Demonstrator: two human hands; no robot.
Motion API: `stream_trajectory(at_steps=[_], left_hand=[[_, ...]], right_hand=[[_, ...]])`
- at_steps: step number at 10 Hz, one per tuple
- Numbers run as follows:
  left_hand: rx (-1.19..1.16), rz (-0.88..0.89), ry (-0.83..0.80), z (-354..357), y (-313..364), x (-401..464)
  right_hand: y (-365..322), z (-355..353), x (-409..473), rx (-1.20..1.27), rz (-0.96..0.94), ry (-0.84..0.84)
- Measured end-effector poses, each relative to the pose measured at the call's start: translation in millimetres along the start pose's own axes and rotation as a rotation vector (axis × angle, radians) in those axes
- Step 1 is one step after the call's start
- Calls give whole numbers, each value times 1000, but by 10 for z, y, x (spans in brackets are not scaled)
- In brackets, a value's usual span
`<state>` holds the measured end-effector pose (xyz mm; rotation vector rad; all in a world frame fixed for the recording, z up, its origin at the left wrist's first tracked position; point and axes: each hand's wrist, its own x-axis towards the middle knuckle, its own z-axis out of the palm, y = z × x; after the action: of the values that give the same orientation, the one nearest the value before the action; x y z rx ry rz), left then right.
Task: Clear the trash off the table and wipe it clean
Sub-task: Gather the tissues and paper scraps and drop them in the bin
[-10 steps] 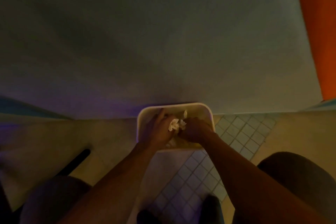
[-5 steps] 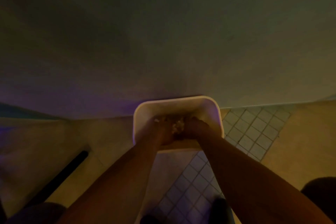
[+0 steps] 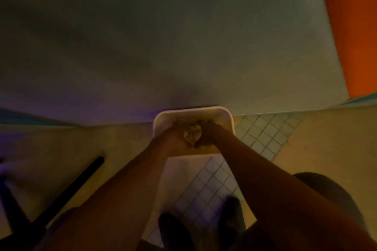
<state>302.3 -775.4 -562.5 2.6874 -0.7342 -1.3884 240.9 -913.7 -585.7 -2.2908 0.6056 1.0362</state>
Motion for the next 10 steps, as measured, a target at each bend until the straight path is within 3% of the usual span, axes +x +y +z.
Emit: stream_trajectory(at_steps=[6,10], left_hand=[[-202,-10,232,-1373,733,-2989],[-414,-66,496,-2311,553,-5069]], right_hand=[[-714,-1591,-3191,64,-120,139],[-1781,-2273,-4858,55,-266,162]])
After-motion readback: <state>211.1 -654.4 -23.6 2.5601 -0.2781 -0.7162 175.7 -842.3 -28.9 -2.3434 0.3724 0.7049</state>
